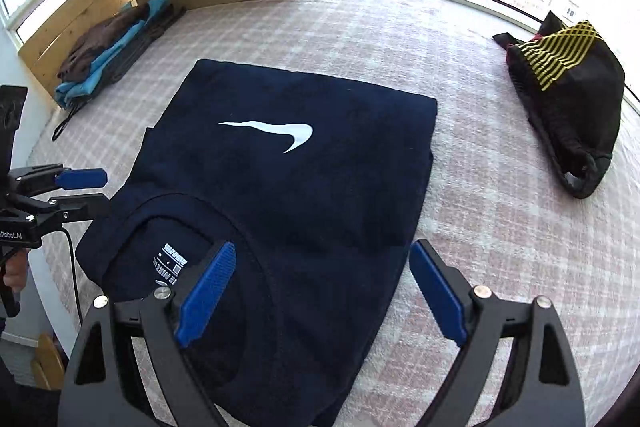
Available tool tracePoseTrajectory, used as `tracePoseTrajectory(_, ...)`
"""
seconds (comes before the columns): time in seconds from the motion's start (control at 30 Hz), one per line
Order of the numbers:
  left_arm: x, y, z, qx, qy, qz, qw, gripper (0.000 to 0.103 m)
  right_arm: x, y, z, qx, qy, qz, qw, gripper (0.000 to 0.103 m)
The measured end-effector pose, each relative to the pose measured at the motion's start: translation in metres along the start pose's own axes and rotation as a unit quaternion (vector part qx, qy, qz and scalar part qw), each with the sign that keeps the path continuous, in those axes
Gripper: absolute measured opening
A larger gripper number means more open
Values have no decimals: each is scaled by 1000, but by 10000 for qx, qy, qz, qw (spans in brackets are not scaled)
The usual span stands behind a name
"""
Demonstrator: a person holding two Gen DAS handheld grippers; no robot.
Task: Fold clothes
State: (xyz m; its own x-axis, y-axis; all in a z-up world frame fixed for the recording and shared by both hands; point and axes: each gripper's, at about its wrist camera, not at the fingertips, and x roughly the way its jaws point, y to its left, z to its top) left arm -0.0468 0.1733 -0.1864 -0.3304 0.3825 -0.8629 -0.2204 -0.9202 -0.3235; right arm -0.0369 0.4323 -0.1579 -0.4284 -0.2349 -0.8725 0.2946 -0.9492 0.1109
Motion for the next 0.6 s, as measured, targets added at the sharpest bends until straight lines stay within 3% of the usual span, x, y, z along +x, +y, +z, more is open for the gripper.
tracePoseTrajectory(0.13, 11, 12, -3, -258, 169, 233, 9993, 64, 12, -40, -12, 627, 166, -144, 9978, 89)
tracePoseTrajectory(0.2, 18, 16, 1, -412, 194, 98, 9989, 64, 20, -59, -16, 957, 219, -90, 9951, 89)
tracePoseTrajectory(0.3, 31, 16, 10, -452, 227, 234, 9984, 64, 24, -79, -19, 1389, 67, 209, 9901, 89)
tracePoseTrajectory(0.53, 42, -7, 15, -69, 220, 303, 9993, 66, 28, -85, -25, 1198, -256, 806, 9892, 86)
tracePoseTrajectory(0.57, 42, -9, 14, -41, 205, 280, 9994, 66, 28, -86, -26, 1159, -311, 860, 9890, 77)
tracePoseTrajectory(0.6, 43, -11, 14, -16, 190, 255, 9995, 66, 28, -87, -28, 1129, -362, 926, 9886, 54)
